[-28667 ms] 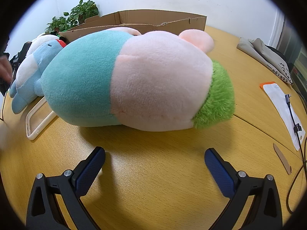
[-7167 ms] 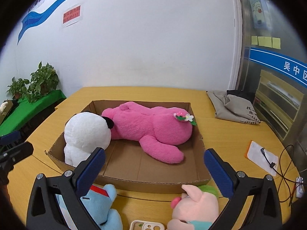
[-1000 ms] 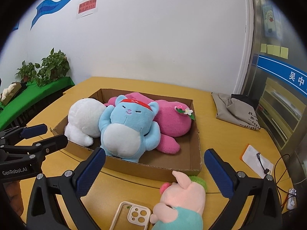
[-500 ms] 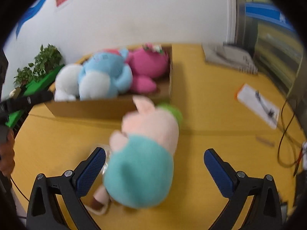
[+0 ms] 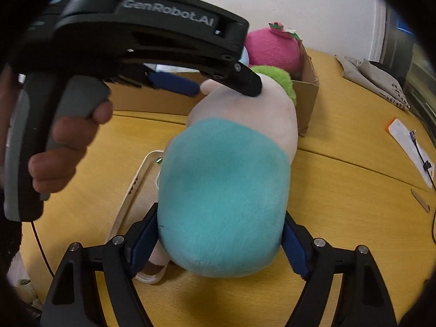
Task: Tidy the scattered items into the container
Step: 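Close both grippers on the pig plush and lift it, then carry the pig into the box beside the blue bear and open grippers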
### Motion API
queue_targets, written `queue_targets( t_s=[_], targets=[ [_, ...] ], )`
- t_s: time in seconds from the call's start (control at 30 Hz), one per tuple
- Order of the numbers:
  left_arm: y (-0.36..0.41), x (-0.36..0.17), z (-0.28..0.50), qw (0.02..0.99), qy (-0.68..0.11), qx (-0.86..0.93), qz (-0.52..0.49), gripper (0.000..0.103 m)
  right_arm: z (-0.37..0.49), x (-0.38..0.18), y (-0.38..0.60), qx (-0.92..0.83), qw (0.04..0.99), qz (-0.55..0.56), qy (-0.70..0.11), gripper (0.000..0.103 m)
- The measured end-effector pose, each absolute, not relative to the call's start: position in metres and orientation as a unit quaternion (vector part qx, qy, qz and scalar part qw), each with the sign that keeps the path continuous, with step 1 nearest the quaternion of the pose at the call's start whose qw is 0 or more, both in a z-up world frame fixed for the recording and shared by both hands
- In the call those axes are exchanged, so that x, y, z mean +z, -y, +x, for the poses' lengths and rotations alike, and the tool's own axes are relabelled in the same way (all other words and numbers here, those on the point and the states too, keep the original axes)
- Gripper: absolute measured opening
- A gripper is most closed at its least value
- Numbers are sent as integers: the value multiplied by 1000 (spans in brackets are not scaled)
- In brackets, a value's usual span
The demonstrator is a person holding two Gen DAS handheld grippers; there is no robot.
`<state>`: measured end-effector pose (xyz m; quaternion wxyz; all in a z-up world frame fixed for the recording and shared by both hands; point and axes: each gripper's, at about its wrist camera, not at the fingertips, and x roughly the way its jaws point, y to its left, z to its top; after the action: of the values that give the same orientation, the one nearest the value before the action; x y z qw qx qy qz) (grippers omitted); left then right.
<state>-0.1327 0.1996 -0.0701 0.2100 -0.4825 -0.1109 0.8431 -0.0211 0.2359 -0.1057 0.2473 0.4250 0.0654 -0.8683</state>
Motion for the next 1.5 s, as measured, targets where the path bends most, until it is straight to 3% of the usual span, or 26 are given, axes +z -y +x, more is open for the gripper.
queue_targets(
  t_s=[0.07, 0.1, 0.17, 0.27, 0.37, 0.63, 0.87, 1.0, 1.1, 1.2, 1.27, 1.3, 1.37, 1.5],
  targets=[
    [-205, -66, -131, 232, 104, 839, -480, 56, -22, -106, -239, -869, 252, 422, -54, 75],
    [-209, -62, -129, 239, 96, 839, -480, 55, -21, -105, -242, -871, 254, 418, -49, 73],
    [-215, -55, -127, 239, 75, 841, -480, 42, -19, -104, -247, -873, 259, 410, -43, 70],
    [-214, -37, -126, 244, 74, 844, -472, 37, -21, -98, -251, -876, 270, 398, -26, 66],
    [-208, -2, -129, 244, 66, 863, -437, 36, -26, -76, -257, -884, 286, 371, -6, 66],
    [-183, 90, -208, 201, 37, 912, -355, 38, -109, 15, -236, -914, 313, 255, -45, 66],
    [-187, 14, -302, 166, 7, 882, -440, 39, -191, -37, -213, -905, 294, 304, -47, 67],
    [-201, -13, -302, 208, -1, 873, -441, 41, -194, -67, -216, -894, 252, 365, -54, 79],
    [-209, -22, -301, 234, -12, 863, -447, 41, -183, -62, -230, -896, 229, 373, -75, 78],
    [-209, -25, -301, 242, 0, 863, -442, 41, -178, -40, -252, -906, 228, 353, -42, 78],
    [-210, -30, -303, 248, 16, 861, -444, 40, -186, -34, -257, -908, 223, 354, -25, 71],
    [-211, -32, -302, 250, 15, 861, -444, 40, -192, -39, -253, -905, 220, 362, -35, 58],
    [-215, -36, -301, 242, 0, 864, -442, 42, -207, -60, -243, -894, 220, 386, -50, 47],
    [-220, -42, -302, 227, -14, 868, -441, 42, -211, -64, -230, -897, 200, 390, -56, 48]
  ],
)
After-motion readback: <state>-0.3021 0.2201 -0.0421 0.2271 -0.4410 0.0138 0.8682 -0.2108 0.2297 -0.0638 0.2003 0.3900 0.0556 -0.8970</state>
